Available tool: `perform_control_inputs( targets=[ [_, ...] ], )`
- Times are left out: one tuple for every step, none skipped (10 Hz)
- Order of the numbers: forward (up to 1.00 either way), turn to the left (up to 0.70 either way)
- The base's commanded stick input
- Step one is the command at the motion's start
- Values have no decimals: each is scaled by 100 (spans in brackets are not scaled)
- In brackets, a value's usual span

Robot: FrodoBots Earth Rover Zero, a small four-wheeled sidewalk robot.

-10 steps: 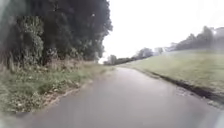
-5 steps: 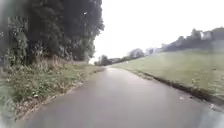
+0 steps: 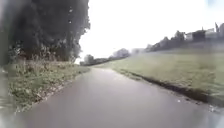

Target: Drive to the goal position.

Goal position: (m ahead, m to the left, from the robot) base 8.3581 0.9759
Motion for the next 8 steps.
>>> perform_control_inputs(
  targets=[
    [100,-40],
    [100,-39],
    [100,-36],
    [100,-32],
    [100,-18],
    [100,-4],
    [100,12],
    [100,29]
  ],
)
